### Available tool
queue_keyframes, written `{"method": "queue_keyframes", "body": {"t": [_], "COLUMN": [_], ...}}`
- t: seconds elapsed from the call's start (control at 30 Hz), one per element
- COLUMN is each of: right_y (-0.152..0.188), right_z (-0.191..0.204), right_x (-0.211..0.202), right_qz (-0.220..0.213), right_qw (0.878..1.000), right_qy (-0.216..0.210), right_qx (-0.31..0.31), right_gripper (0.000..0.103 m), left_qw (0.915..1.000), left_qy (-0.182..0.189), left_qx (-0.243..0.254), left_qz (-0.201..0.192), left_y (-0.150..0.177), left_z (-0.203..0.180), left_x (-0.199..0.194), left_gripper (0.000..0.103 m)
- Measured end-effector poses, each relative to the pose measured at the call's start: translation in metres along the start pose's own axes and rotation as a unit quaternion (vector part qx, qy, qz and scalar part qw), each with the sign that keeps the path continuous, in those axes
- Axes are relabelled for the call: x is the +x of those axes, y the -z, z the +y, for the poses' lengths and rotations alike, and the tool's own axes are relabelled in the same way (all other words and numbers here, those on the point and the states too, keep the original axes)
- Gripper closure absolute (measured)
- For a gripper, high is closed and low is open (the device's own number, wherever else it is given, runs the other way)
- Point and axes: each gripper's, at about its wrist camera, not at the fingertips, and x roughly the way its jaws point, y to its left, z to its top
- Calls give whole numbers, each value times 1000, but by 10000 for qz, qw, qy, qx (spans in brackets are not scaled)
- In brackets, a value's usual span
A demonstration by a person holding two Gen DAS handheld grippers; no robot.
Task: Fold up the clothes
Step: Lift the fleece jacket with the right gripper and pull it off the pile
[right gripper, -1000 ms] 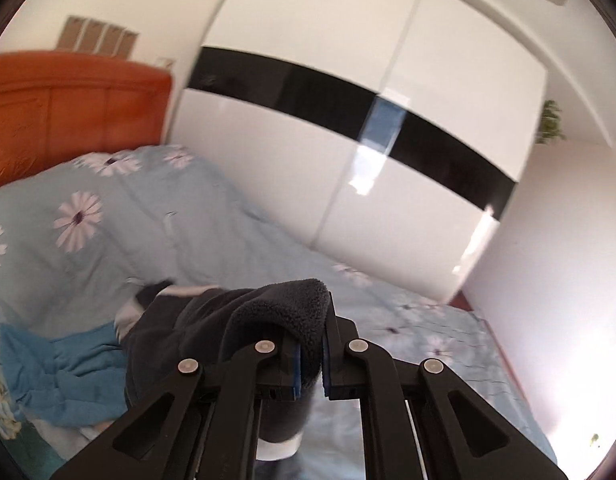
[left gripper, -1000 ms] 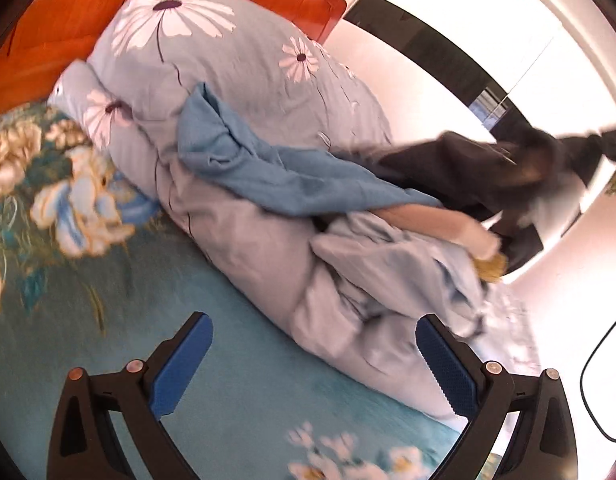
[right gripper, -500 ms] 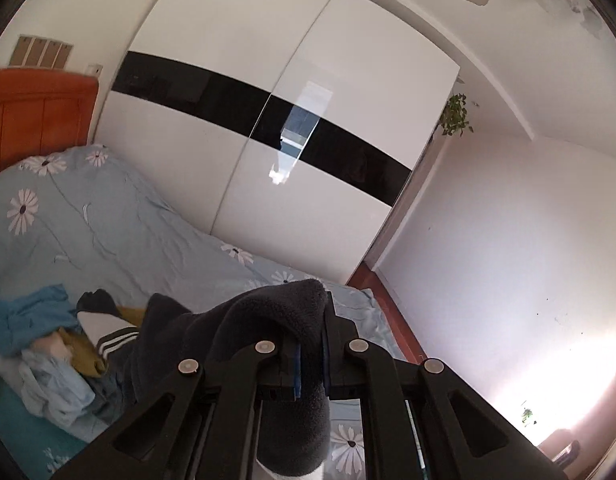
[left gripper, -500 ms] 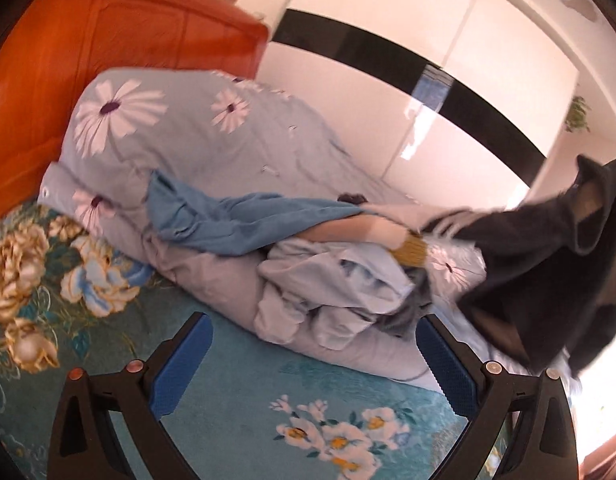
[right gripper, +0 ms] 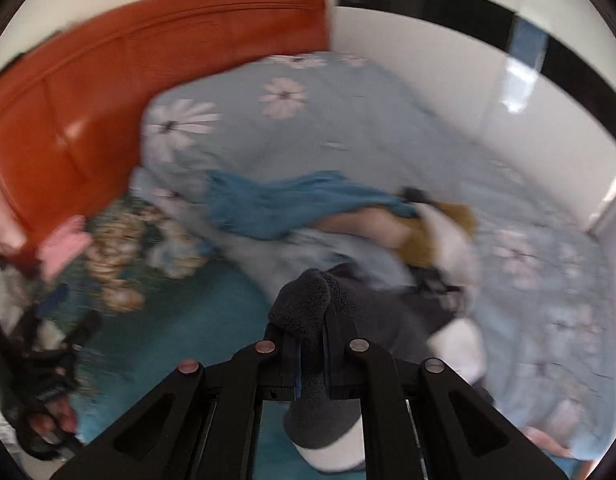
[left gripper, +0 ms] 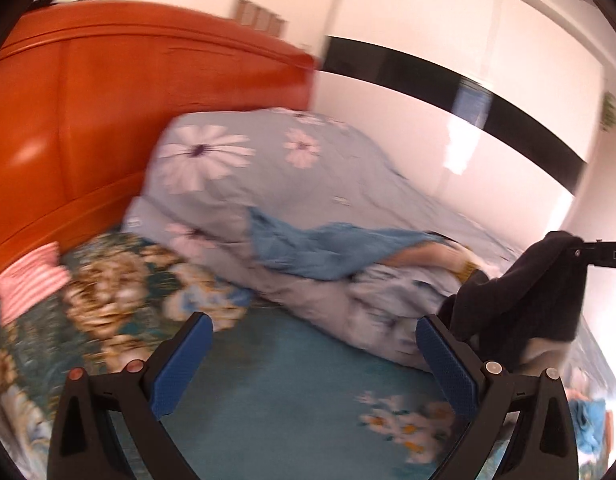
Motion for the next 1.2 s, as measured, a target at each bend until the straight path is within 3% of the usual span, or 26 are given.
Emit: {"method": "queue_keyframes", "body": {"t": [0.2,0.4,0.5,0.53,0.6,0.7,0.83,0.97,1.2], "right_y": [26,71,78,80,83,92,96,97,119], "right_z": [54,54,44,38,26,-9,-72,-114,-150], "right_x": [100,177,173,168,157,134,116,110,101], "right_qz": [572,1123,1054,1032,1026,979,940,946,1443], "right_qw": [9965,9886,9881,9885,9892,9875,9863,9869,9841], "right_qy": [-565,-787,-930,-950,-936,-1099,-929,-801,-872], "right_qx": [223,623,626,572,465,571,990,1035,558], "right_gripper": [95,92,89,78,65,60,59,59,59], "left_qw": [9975,9950,9933,9923,9881,9775,9628,9478,9358], "left_qy": [-476,-399,-118,-1,322,806,1434,1931,2225], "left_qx": [-459,-458,-613,-687,-944,-1333,-1537,-1537,-1150], "left_qz": [243,799,977,1032,1174,1426,1696,2021,2483], "left_y": [11,31,36,38,43,51,58,65,84], "left_z": [61,61,56,54,49,38,12,-29,-88], "left_x": [6,43,60,65,79,98,119,141,166], "left_gripper": [0,0,0,0,0,0,0,0,0]}}
